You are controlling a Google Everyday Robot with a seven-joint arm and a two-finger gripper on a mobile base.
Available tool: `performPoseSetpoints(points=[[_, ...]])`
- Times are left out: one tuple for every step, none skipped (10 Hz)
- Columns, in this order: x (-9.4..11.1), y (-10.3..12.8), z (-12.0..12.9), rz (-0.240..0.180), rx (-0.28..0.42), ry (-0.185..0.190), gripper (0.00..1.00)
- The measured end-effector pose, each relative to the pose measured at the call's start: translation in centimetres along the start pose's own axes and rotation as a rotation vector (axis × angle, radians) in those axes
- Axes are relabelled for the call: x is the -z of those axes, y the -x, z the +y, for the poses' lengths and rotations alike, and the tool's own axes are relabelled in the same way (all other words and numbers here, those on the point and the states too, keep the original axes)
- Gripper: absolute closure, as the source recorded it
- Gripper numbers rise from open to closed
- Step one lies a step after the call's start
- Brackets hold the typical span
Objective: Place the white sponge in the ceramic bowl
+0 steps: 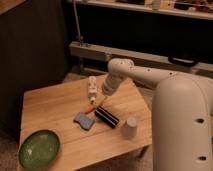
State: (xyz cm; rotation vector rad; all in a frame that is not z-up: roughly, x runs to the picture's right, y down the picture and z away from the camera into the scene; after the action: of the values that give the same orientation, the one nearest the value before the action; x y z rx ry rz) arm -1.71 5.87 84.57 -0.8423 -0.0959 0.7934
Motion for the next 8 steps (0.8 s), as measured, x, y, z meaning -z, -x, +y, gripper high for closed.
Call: performPoseSetpoints(points=[[0.0, 0.0, 0.0, 0.0, 0.0, 0.0, 0.2], [0.0, 0.0, 0.0, 0.0, 0.0, 0.0, 0.2], [0.0, 0.0, 0.0, 0.0, 0.0, 0.0, 0.2], [0.0, 0.0, 0.0, 0.0, 0.002, -0.003, 0.2], [0.0, 0.0, 0.0, -0.002, 0.005, -0.009, 0.2], [0.2, 0.0, 0.3, -0.005, 0.01, -0.035, 0.2], [0.6, 0.4, 1.8, -0.014, 0.033, -0.099, 0.2], [0.7, 0.7, 3.1, -0.017, 0.05, -0.142, 0.2]])
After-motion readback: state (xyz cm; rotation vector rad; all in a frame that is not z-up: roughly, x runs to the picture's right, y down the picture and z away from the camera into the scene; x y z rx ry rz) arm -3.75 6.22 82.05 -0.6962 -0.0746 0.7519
